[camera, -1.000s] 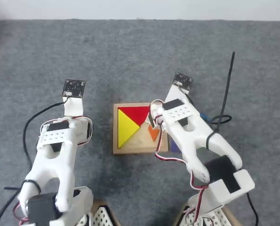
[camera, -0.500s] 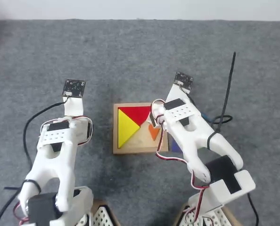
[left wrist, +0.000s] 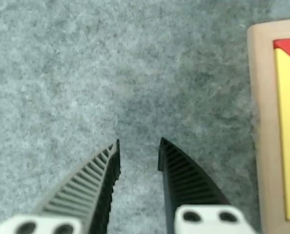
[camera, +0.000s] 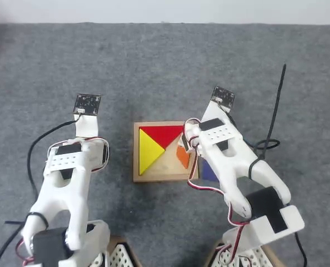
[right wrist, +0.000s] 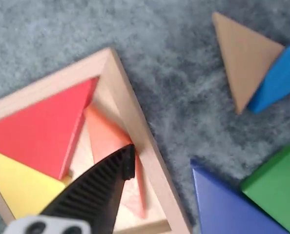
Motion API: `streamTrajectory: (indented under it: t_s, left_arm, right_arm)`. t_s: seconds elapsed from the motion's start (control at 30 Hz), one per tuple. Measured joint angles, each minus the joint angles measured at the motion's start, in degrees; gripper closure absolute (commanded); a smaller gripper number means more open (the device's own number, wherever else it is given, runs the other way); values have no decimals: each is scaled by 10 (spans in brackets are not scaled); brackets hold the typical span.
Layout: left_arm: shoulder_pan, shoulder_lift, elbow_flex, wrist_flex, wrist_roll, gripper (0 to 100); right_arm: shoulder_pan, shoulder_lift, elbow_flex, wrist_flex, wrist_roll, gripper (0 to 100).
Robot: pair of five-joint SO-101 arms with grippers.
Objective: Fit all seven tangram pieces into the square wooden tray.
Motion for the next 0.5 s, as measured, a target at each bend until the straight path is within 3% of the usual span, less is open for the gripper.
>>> streamTrajectory:
  t_s: [0.5]
  left_arm:
    - [0, 0, 0, 0, 0, 877]
  right_arm:
    - [1, 15, -6, 18, 27, 318]
